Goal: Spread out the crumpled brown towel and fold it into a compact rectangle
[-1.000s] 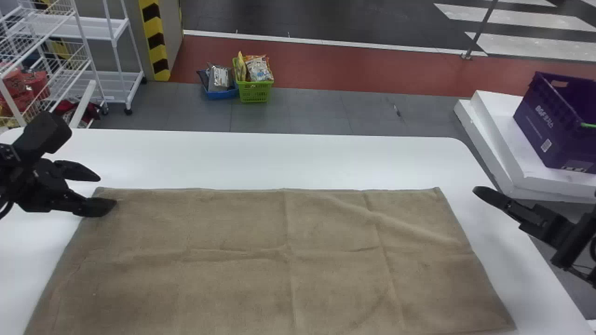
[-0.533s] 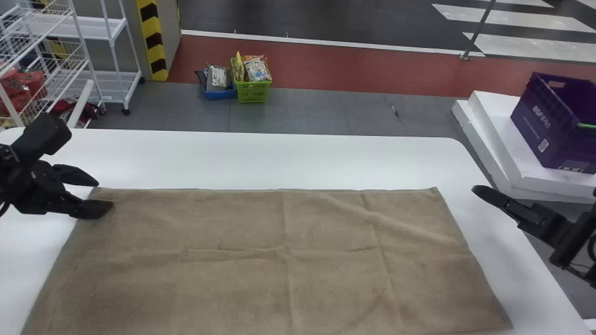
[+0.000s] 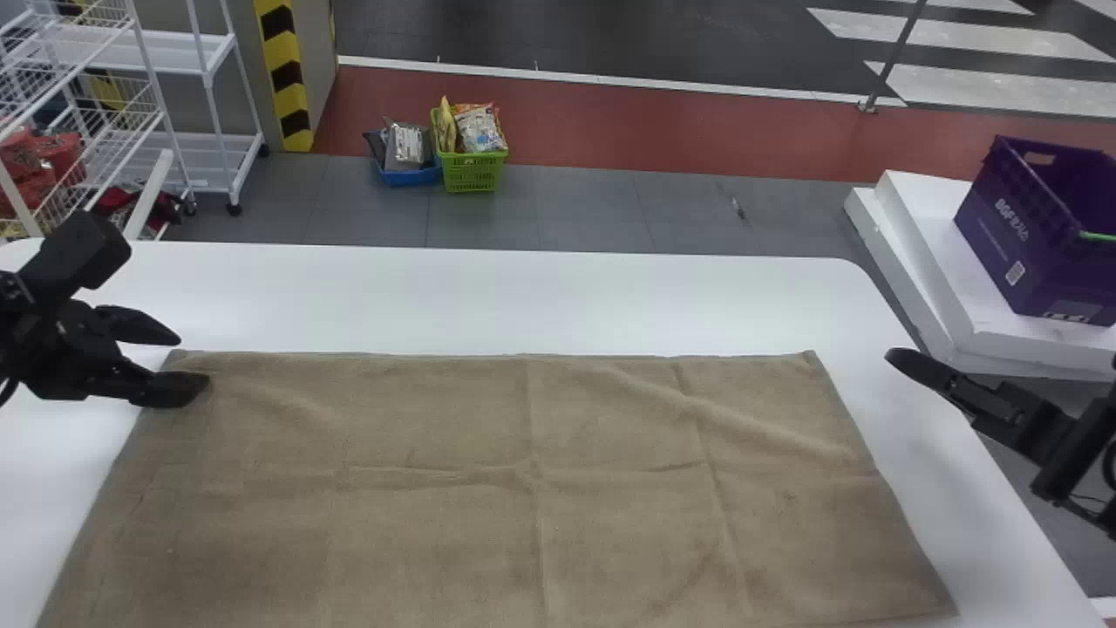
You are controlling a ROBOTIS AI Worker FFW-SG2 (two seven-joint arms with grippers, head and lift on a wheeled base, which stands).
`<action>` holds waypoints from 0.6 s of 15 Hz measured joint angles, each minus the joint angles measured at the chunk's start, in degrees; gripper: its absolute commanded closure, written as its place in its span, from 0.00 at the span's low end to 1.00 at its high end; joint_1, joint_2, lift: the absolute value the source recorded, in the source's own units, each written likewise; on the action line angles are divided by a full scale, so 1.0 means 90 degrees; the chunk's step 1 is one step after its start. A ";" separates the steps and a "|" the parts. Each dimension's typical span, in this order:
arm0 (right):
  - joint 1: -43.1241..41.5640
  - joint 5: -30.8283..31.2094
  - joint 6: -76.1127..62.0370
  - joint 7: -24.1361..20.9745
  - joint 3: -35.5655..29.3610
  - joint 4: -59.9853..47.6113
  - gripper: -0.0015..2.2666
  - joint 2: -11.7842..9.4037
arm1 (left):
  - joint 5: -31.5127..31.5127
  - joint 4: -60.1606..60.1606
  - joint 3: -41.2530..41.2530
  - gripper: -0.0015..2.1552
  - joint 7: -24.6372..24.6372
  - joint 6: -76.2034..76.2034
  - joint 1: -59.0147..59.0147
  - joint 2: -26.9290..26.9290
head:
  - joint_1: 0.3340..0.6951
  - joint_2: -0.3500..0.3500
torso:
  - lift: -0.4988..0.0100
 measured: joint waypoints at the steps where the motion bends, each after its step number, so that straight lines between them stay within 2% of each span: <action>1: 0.0003 0.0003 0.0000 0.0000 -0.0024 0.0002 0.05 -0.0008 | 0.0010 0.0000 0.0007 0.20 0.0040 0.0002 -0.0005 -0.0001 | 1.00 0.28 | 0.73; 5: 0.0010 0.0008 0.0000 0.0000 -0.0080 0.0030 0.05 -0.0031 | 0.0125 0.0002 0.0044 0.20 0.0333 0.0006 -0.0009 0.0004 | 1.00 0.28 | 0.73; 9: 0.0003 0.0005 0.0000 0.0000 -0.0086 0.0057 0.05 -0.0040 | 0.0173 0.0014 0.0042 0.20 0.0289 0.0031 -0.0028 0.0016 | 1.00 0.28 | 0.73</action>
